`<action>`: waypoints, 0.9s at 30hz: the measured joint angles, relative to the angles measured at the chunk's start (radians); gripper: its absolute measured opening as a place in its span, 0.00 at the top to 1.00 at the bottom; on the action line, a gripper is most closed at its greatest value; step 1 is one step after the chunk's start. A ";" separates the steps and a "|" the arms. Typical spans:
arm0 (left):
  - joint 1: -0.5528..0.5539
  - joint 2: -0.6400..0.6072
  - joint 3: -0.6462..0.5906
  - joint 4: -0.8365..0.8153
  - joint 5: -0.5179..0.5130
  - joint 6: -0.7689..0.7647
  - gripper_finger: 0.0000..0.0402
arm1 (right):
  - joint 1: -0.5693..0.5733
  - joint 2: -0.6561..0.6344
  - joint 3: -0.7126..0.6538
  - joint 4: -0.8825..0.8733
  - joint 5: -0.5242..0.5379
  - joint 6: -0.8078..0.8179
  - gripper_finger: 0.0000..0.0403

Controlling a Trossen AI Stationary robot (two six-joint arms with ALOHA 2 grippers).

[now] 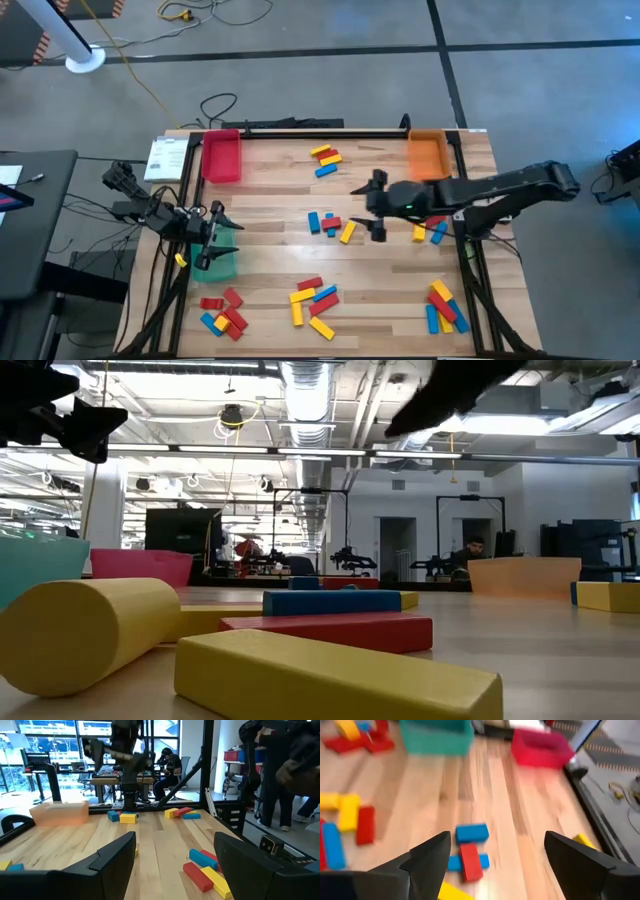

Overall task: Sort blocks
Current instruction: Put the red block into the red bin

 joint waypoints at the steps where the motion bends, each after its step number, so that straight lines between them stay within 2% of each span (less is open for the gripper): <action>1: 0.000 0.000 0.000 0.000 0.000 0.000 0.34 | -0.007 0.025 0.005 -0.004 0.000 -0.003 0.16; 3: 0.000 0.000 0.001 0.000 0.000 0.000 0.34 | -0.022 0.074 0.014 -0.013 -0.006 -0.003 0.16; 7: 0.000 0.000 0.001 0.000 0.000 0.000 0.34 | -0.049 0.193 0.024 0.000 -0.096 0.000 0.16; 12: 0.000 0.000 0.001 0.000 0.000 0.000 0.34 | -0.074 0.345 0.068 -0.018 -0.107 -0.023 0.16; 18: 0.000 0.000 0.001 0.000 0.000 0.000 0.34 | -0.101 0.451 0.149 -0.038 -0.109 -0.034 0.16; 23: 0.000 0.000 0.001 0.000 0.000 0.000 0.34 | -0.130 0.541 0.217 -0.095 -0.181 -0.046 0.16; 27: 0.000 0.000 0.001 0.000 0.000 0.000 0.34 | -0.144 0.597 0.226 -0.102 -0.183 -0.049 0.16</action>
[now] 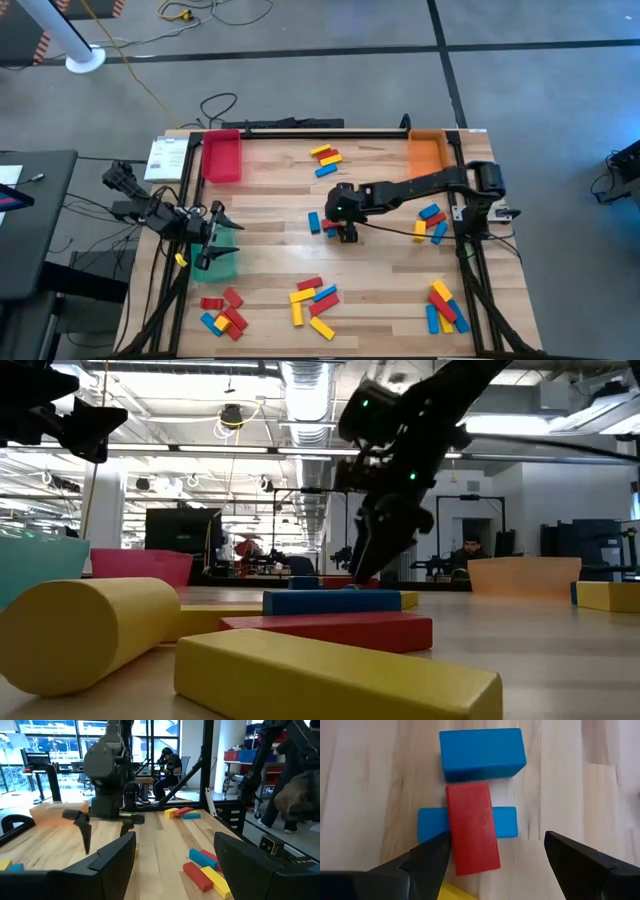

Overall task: Sort blocks
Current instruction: Put the red block into the red bin

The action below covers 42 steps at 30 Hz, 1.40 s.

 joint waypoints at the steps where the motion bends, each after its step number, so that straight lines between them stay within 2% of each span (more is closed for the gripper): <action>1: 0.000 0.000 0.000 0.000 0.000 0.000 0.34 | 0.000 0.007 0.001 0.002 0.000 0.000 0.16; 4: 0.000 0.000 0.000 0.000 0.000 0.000 0.34 | 0.002 0.023 0.001 -0.001 -0.001 0.000 0.18; 8: 0.000 0.000 0.000 0.000 0.000 0.000 0.34 | 0.004 0.017 0.002 -0.021 -0.002 -0.002 0.27; 14: 0.000 0.000 0.000 0.000 0.000 0.000 0.34 | -0.002 0.013 0.005 -0.086 -0.041 -0.003 0.46; 22: 0.000 0.000 0.000 0.001 0.000 0.000 0.34 | -0.026 0.024 0.009 -0.075 -0.076 -0.009 0.71; 35: 0.000 0.000 -0.001 0.001 0.000 0.000 0.34 | -0.025 0.012 0.023 -0.121 -0.078 -0.005 0.73; 42: 0.000 0.000 -0.001 0.001 0.000 0.000 0.34 | -0.026 0.010 0.097 -0.180 -0.022 -0.008 0.73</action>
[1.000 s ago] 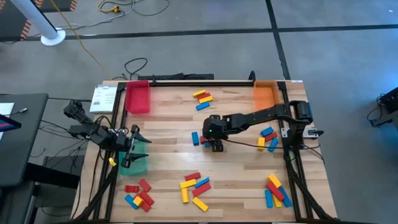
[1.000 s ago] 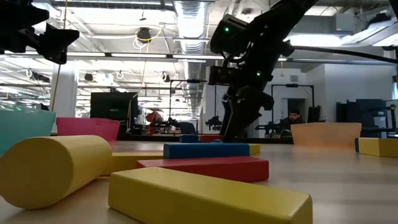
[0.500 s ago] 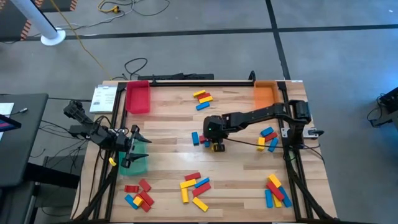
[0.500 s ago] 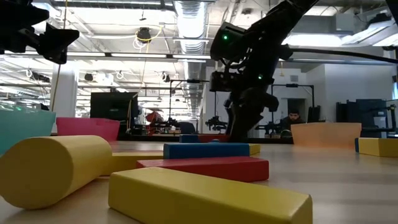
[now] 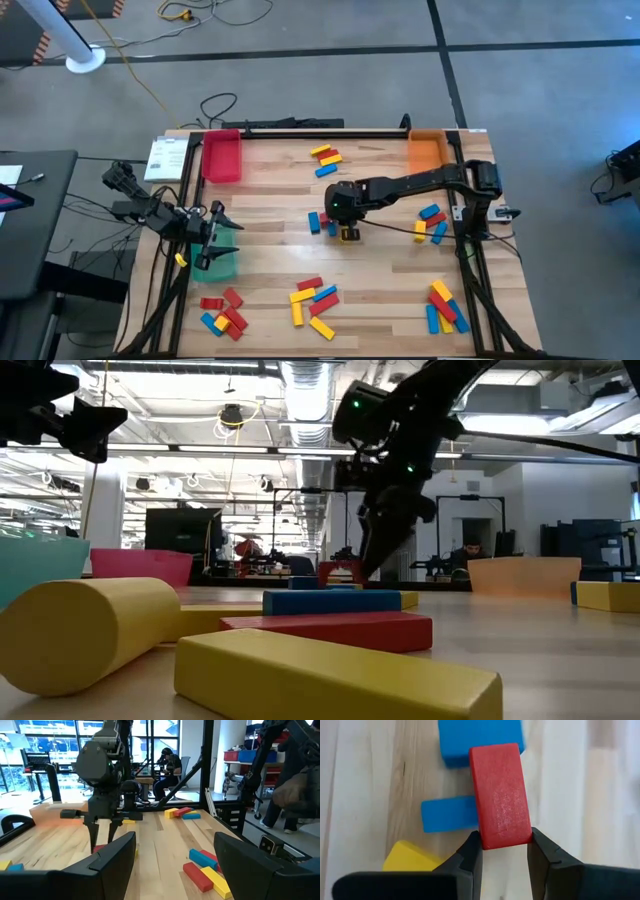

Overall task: Sort blocks
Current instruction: Put the red block into the red bin

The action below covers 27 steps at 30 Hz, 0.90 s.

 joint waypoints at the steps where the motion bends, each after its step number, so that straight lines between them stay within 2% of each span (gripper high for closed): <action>1: 0.000 0.000 0.000 0.000 0.000 0.000 0.34 | 0.000 0.000 0.011 -0.006 0.005 -0.003 0.73; 12: 0.000 0.000 0.000 0.000 0.000 0.000 0.34 | -0.006 -0.008 0.100 -0.080 0.059 -0.030 0.74; 27: 0.000 0.000 0.001 0.000 0.000 0.000 0.34 | 0.034 -0.183 0.107 -0.080 0.053 -0.028 0.74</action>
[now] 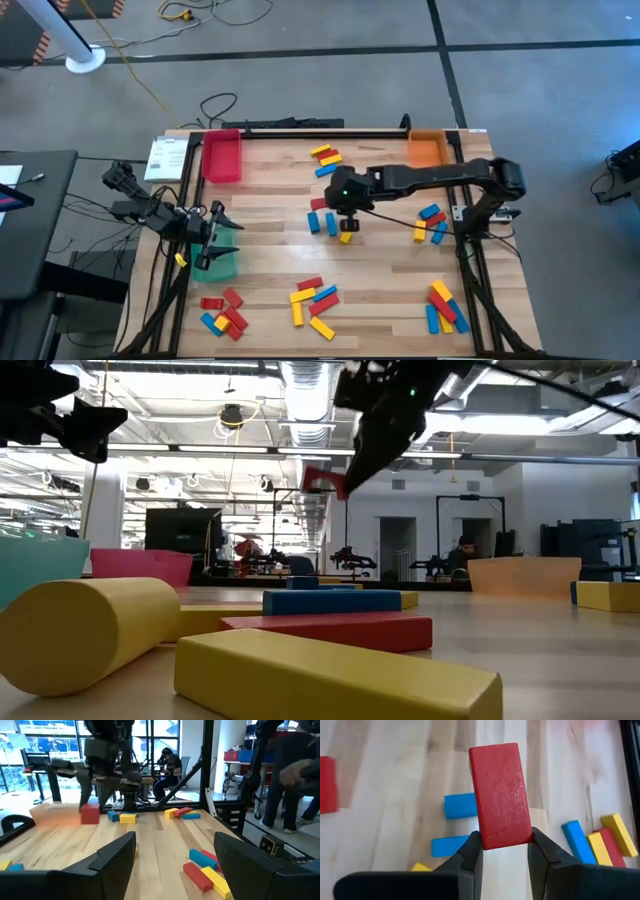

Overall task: Sort blocks
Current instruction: Put the red block into the red bin

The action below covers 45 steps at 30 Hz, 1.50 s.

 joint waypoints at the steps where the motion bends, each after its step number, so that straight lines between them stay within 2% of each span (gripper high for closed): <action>1: 0.000 0.000 0.000 0.000 0.000 0.000 0.34 | 0.007 -0.008 0.000 -0.001 -0.001 0.000 0.74; 12: 0.000 0.000 0.000 0.008 0.000 0.007 0.34 | 0.083 -0.041 0.000 -0.042 -0.012 0.052 0.74; 22: 0.000 -0.001 0.006 0.190 -0.011 0.002 0.34 | 0.129 -0.041 0.000 -0.047 -0.010 0.087 0.74; 25: 0.000 0.001 0.006 0.234 0.014 0.040 0.34 | 0.133 -0.041 0.000 -0.044 -0.009 0.087 0.74; 28: 0.000 0.000 0.006 0.285 0.049 0.152 0.34 | 0.133 -0.041 0.000 -0.027 -0.008 0.087 0.74; 32: 0.018 0.000 0.009 0.385 -0.119 0.262 0.34 | 0.132 -0.041 0.000 0.035 -0.008 0.060 0.74; 34: 0.042 0.006 0.017 0.371 -0.159 0.315 0.34 | 0.132 -0.041 0.000 0.083 -0.008 0.035 0.74; 39: 0.120 0.098 0.070 0.374 -0.162 0.364 0.34 | 0.128 -0.041 0.000 0.198 -0.020 -0.046 0.74; 45: 0.261 0.329 0.148 0.387 -0.161 0.339 0.34 | 0.094 -0.034 0.015 0.332 -0.023 -0.124 0.74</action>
